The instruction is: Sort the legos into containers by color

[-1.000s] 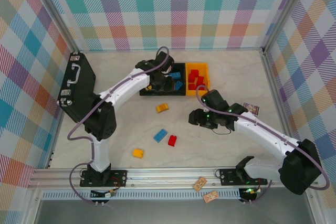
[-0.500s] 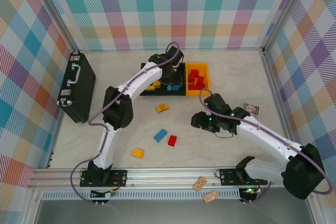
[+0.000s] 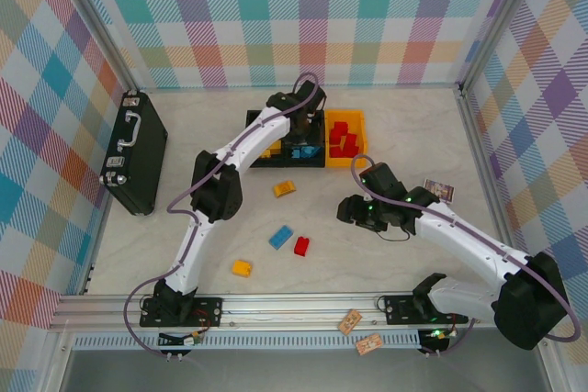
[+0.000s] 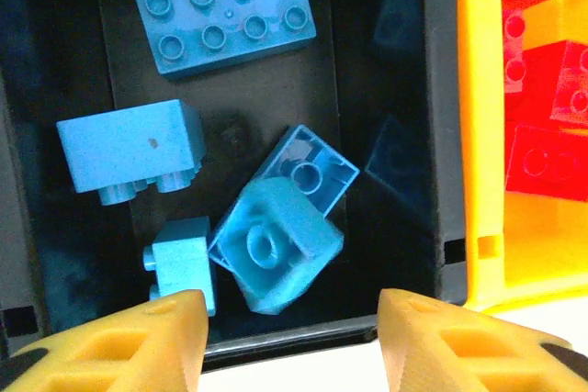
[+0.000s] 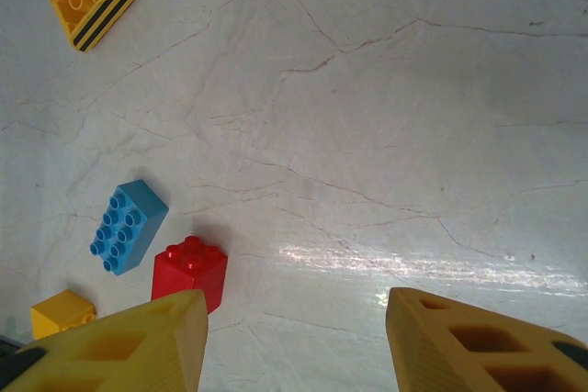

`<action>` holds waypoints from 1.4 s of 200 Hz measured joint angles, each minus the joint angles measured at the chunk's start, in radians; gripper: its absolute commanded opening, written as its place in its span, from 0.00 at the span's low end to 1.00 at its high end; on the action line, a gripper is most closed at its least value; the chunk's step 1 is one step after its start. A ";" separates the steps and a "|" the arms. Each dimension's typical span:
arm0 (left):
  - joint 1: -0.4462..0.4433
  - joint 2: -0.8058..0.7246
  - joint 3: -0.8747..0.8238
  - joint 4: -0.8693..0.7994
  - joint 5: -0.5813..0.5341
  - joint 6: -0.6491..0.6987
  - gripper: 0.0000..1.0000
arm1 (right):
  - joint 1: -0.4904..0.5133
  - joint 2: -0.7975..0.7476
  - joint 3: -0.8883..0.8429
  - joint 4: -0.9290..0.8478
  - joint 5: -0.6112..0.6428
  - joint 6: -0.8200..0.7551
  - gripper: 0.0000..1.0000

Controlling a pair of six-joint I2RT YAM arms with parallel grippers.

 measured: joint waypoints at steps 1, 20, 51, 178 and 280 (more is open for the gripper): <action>0.000 0.000 0.000 -0.002 -0.001 0.000 0.54 | 0.000 0.000 0.000 0.000 0.000 0.000 0.54; -0.001 0.000 0.002 -0.003 -0.006 -0.005 0.55 | -0.002 0.000 0.000 -0.001 0.000 -0.001 0.54; -0.015 0.000 0.002 -0.006 -0.013 -0.005 0.55 | -0.002 0.000 0.001 -0.004 -0.001 -0.008 0.54; -0.060 -0.558 -0.659 0.163 0.018 -0.005 0.59 | -0.006 0.055 0.070 -0.026 -0.008 -0.052 0.57; -0.060 -0.871 -1.140 0.242 0.048 -0.055 0.61 | -0.006 0.083 0.122 -0.035 -0.013 -0.053 0.58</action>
